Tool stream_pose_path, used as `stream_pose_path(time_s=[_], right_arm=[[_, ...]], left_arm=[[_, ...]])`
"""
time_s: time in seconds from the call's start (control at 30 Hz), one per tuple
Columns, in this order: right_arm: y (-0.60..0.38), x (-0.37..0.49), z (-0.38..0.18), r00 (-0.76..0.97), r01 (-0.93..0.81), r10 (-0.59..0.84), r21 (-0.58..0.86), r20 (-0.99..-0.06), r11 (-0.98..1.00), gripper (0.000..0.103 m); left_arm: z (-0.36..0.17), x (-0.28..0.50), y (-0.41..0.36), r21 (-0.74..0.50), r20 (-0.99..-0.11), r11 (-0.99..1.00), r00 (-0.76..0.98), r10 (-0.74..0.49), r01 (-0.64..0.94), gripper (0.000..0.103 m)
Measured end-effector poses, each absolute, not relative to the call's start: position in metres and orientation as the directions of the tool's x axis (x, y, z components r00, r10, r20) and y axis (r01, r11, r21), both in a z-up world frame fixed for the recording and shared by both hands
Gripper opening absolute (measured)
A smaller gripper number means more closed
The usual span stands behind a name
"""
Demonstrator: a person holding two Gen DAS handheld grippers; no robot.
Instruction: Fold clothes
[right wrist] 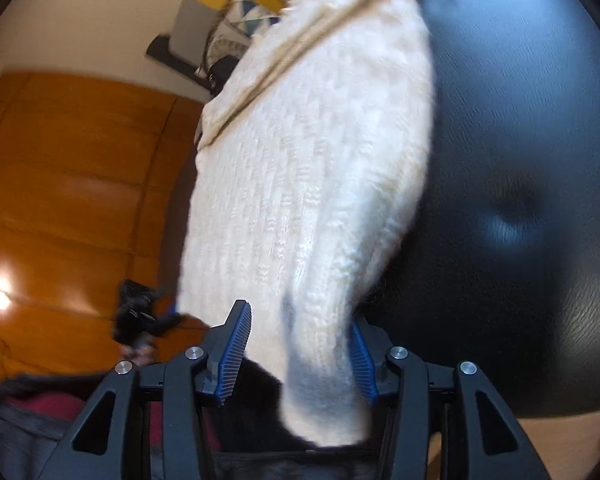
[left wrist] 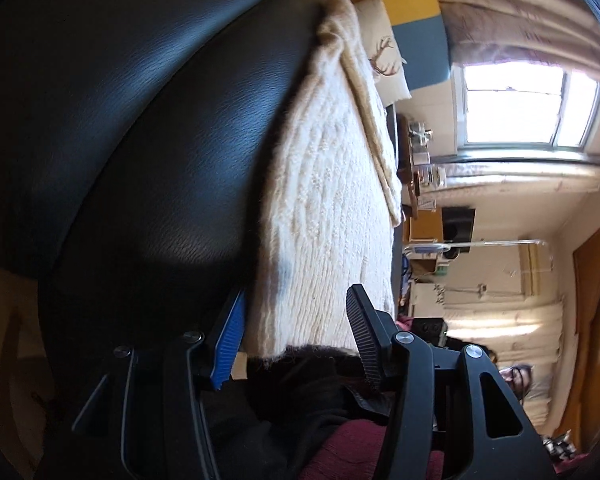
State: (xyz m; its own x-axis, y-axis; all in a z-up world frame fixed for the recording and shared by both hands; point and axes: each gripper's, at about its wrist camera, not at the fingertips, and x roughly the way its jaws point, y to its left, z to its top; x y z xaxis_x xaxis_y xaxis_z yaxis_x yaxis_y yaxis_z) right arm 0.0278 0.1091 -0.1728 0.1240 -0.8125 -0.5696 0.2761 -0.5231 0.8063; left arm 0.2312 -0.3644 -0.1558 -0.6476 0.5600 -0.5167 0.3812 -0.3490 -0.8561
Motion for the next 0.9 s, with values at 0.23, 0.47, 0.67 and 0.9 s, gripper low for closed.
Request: stream_pose_path(time_s=[0.23,0.47,0.67,0.9], right_arm=[[0.099,0.037,-0.164,0.053,0.396,-0.732,0.687,-0.68,-0.609,0.013],[0.097,0.037,-0.163,0.06,0.415,-0.712,0.666,-0.7,-0.62,0.013],[0.1,0.036,-0.164,0.068,0.425,-0.73,0.682,-0.68,-0.595,0.013],[0.111,0.035,-0.167,0.085,0.349,-0.753,0.727,-0.653,-0.591,0.016]], left_arm=[[-0.142,0.218,-0.354,-0.786,-0.615,-0.455,-0.61,0.501,0.419,0.038],[-0.135,0.207,-0.336,-0.68,-0.712,-0.61,-0.565,0.418,0.406,0.006],[-0.134,0.207,-0.334,-0.668,-0.718,-0.635,-0.56,0.413,0.389,0.006],[-0.137,0.214,-0.339,-0.699,-0.694,-0.603,-0.571,0.439,0.385,0.007]])
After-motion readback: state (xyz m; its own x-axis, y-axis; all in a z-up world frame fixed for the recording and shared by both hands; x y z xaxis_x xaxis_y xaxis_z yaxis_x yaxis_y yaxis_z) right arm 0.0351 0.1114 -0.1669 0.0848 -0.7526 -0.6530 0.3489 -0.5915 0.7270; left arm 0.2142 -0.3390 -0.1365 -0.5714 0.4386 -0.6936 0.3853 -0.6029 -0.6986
